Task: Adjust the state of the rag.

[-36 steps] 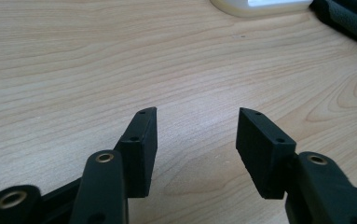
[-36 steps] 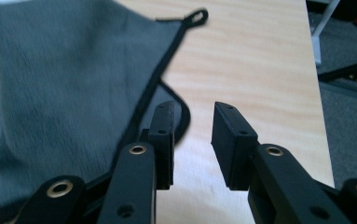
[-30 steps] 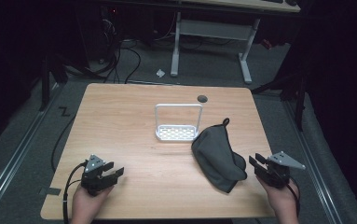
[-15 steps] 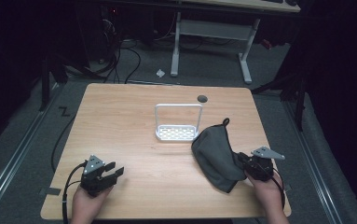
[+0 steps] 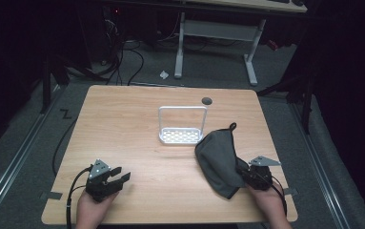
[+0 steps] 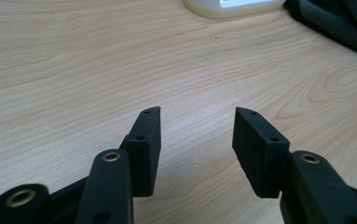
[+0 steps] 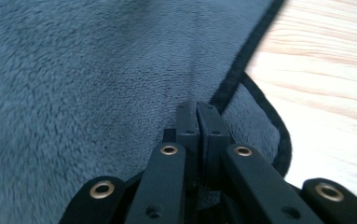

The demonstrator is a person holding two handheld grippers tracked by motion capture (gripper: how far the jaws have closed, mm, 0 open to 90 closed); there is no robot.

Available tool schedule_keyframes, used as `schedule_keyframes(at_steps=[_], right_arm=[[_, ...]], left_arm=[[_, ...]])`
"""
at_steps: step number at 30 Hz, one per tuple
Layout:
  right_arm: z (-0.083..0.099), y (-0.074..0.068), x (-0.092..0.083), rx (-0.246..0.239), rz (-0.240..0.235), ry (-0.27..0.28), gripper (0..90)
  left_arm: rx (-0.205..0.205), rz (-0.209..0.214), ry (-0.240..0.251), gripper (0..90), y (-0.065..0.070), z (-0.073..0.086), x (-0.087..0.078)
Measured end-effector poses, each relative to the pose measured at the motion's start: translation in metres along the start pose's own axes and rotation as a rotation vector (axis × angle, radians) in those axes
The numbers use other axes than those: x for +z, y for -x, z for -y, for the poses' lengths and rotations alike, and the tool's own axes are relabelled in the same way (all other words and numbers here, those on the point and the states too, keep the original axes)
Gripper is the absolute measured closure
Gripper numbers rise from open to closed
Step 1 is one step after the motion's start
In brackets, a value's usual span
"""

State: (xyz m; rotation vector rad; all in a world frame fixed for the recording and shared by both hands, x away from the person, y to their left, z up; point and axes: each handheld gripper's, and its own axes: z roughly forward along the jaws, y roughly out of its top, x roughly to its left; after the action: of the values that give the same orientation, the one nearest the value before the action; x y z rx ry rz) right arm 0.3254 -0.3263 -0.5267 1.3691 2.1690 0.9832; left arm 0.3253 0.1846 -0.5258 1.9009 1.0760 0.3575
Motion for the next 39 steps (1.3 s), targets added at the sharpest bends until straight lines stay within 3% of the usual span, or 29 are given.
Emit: schedule_keyframes(at_steps=[11,20,29,35,39], right_arm=[[-0.003,-0.042,0.003,-0.105,-0.092,-0.035,88.7],[-0.008,-0.071,0.012,-0.183,-0.178,-0.039,88.7],[-0.015,-0.108,0.023,-0.255,-0.264,-0.046,88.7],[-0.021,-0.139,0.032,-0.345,-0.301,-0.042,86.5],[-0.022,-0.138,0.024,-0.353,-0.283,-0.013,82.4]], left_arm=[[0.011,0.031,0.0,51.3,0.009,-0.002,0.001],[0.047,0.065,-0.022,50.8,0.028,-0.003,0.011],[0.113,0.121,-0.039,50.0,0.059,-0.006,0.022],[0.174,0.171,-0.02,48.3,0.091,-0.012,0.025],[0.218,0.207,-0.016,47.3,0.11,-0.012,0.027]])
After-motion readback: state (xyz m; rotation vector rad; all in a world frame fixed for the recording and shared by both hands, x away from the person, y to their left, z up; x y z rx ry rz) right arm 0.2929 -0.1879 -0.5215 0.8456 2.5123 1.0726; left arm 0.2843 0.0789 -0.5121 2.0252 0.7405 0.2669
